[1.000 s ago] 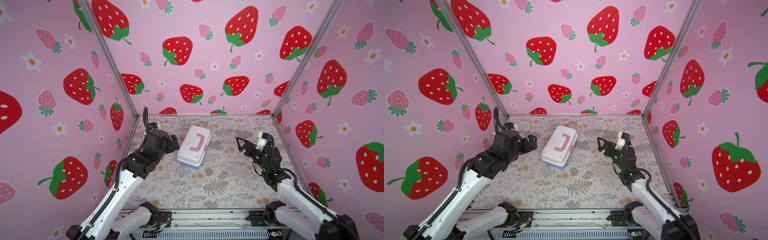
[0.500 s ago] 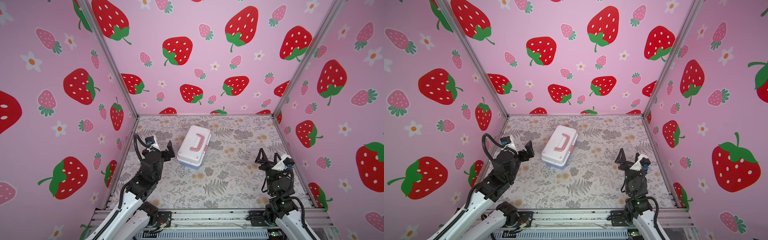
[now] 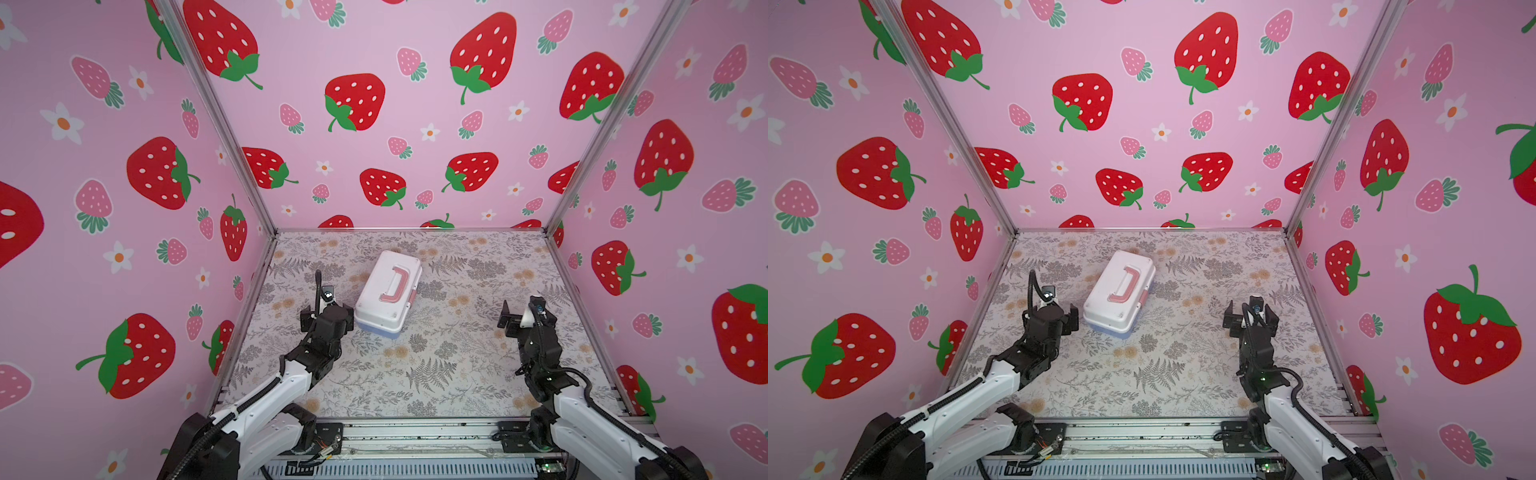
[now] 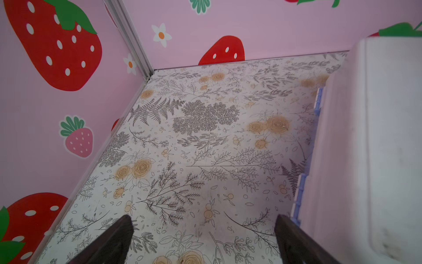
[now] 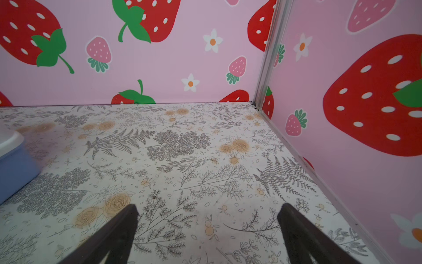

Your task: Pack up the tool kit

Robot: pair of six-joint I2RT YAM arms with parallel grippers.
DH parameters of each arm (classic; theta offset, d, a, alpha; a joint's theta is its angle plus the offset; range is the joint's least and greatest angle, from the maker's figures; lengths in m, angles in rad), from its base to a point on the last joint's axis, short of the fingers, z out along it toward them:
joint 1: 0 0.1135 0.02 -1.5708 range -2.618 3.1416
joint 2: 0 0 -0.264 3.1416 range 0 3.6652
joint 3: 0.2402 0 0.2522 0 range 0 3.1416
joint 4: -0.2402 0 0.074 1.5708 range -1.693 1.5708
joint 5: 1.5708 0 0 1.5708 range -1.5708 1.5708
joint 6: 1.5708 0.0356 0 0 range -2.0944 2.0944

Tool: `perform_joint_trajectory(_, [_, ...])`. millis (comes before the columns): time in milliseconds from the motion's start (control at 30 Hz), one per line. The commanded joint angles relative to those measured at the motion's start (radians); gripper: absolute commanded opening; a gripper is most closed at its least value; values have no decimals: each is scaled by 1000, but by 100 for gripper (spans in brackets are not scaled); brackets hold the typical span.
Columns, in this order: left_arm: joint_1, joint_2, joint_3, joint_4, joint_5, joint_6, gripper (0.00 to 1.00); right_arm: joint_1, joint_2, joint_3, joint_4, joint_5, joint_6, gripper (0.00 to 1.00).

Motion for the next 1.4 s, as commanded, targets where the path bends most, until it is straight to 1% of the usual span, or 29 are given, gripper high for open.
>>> perform_joint_trajectory(0, [21,12,20,95,-39,60,99,-16,98,-26,143,96,-41,99])
perform_joint_trajectory(67, [44,26,2,125,-49,74,99,-27,183,-39,201,105,-25,99])
perform_joint_trajectory(100, [63,36,-17,144,-67,65,99,-31,223,-21,198,123,-20,99])
perform_joint_trajectory(133, [83,46,-35,157,-82,37,99,-32,242,14,142,115,-9,99])
perform_joint_trajectory(200, [129,63,-93,200,-103,-38,99,-39,298,46,139,119,-9,99])
perform_joint_trajectory(233, [147,70,-120,256,-106,-41,99,-43,316,56,140,121,-6,99])
perform_joint_trajectory(267, [152,59,-116,237,-93,-34,99,-50,333,68,140,119,-2,99])
perform_joint_trajectory(333, [173,52,-143,305,-47,-2,99,-68,357,81,149,100,5,99])
perform_joint_trajectory(467, [215,76,-142,348,27,8,99,-110,404,102,184,44,13,99])
perform_joint_trajectory(600, [295,137,-94,327,111,-15,99,-140,447,117,230,11,20,99])
perform_joint_trajectory(667, [338,164,-77,331,191,-11,99,-161,467,117,271,-15,28,99])
perform_joint_trajectory(733, [365,179,-78,357,248,-4,99,-184,485,116,305,-40,42,99])
perform_joint_trajectory(800, [386,184,-98,414,297,9,99,-211,487,90,372,-94,55,99])
perform_joint_trajectory(833, [397,179,-117,454,317,12,99,-229,479,65,419,-141,58,99])
perform_joint_trajectory(867, [406,173,-137,493,332,14,99,-240,465,50,428,-168,63,99])
perform_joint_trajectory(933, [423,163,-172,559,351,13,99,-253,449,23,461,-180,76,99])
perform_joint_trajectory(1033, [438,169,-204,640,380,11,99,-281,458,32,446,-229,88,99])
perform_joint_trajectory(1100, [450,201,-202,684,414,8,99,-293,484,67,417,-290,76,99])
perform_joint_trajectory(1167, [479,268,-190,749,507,-6,99,-295,519,111,375,-344,56,99])
perform_joint_trajectory(1200, [481,321,-195,819,533,2,99,-295,532,131,355,-354,53,99])
perform_joint_trajectory(1267, [484,501,-181,985,532,2,99,-302,560,170,314,-380,49,99])
perform_joint_trajectory(1300, [484,564,-162,1049,548,14,99,-306,571,181,302,-395,50,99])
perform_joint_trajectory(1333, [483,524,-122,921,583,28,99,-314,581,193,291,-417,51,99])
perform_joint_trajectory(1367, [480,473,-64,709,582,34,99,-325,588,201,284,-436,56,99])
